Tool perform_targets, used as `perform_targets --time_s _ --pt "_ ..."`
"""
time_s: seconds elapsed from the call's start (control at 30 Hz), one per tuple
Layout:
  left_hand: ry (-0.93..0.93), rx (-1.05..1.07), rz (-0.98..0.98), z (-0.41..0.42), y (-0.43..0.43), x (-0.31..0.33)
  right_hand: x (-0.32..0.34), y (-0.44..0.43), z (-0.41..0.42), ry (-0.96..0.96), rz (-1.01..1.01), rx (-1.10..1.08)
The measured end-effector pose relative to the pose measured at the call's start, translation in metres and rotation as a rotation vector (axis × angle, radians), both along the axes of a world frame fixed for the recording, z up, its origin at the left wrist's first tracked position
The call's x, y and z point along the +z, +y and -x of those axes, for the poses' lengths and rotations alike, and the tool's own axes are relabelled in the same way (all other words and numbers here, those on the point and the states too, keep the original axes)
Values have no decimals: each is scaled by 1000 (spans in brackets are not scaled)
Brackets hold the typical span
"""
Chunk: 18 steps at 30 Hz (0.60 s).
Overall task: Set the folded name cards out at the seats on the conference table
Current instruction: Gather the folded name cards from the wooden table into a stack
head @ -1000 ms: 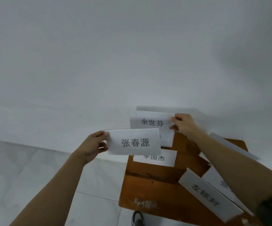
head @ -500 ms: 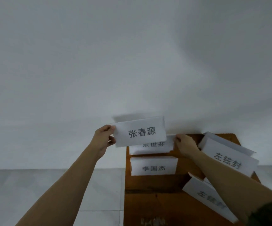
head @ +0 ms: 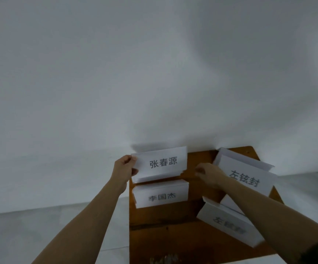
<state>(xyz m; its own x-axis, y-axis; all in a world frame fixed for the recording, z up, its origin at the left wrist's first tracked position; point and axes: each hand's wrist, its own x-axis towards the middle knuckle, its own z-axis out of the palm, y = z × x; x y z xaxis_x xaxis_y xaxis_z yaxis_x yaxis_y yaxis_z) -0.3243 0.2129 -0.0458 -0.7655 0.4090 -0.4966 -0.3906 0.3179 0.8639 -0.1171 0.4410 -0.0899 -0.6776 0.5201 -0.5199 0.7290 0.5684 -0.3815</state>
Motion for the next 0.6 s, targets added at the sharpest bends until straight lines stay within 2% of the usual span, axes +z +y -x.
perform_targets --time_s 0.1,0.27,0.33,0.43,0.5,0.6 --pt "96 -41 52 -2 5 -4 0 8 -17 -22 7 -37" --pt "551 -219 366 -5 -1 -16 -1 10 -38 -45 7 -71" --pt "631 -188 460 -5 -8 -17 0 7 -44 -32 -11 -73" --pt "551 -183 619 1 -20 -23 5 1 -55 32 -24 -126" --pt "357 -224 643 2 -27 -30 10 -3 -63 70 -42 -167" --pt "28 -268 569 -15 -39 -37 17 -11 -80 161 -93 -236"
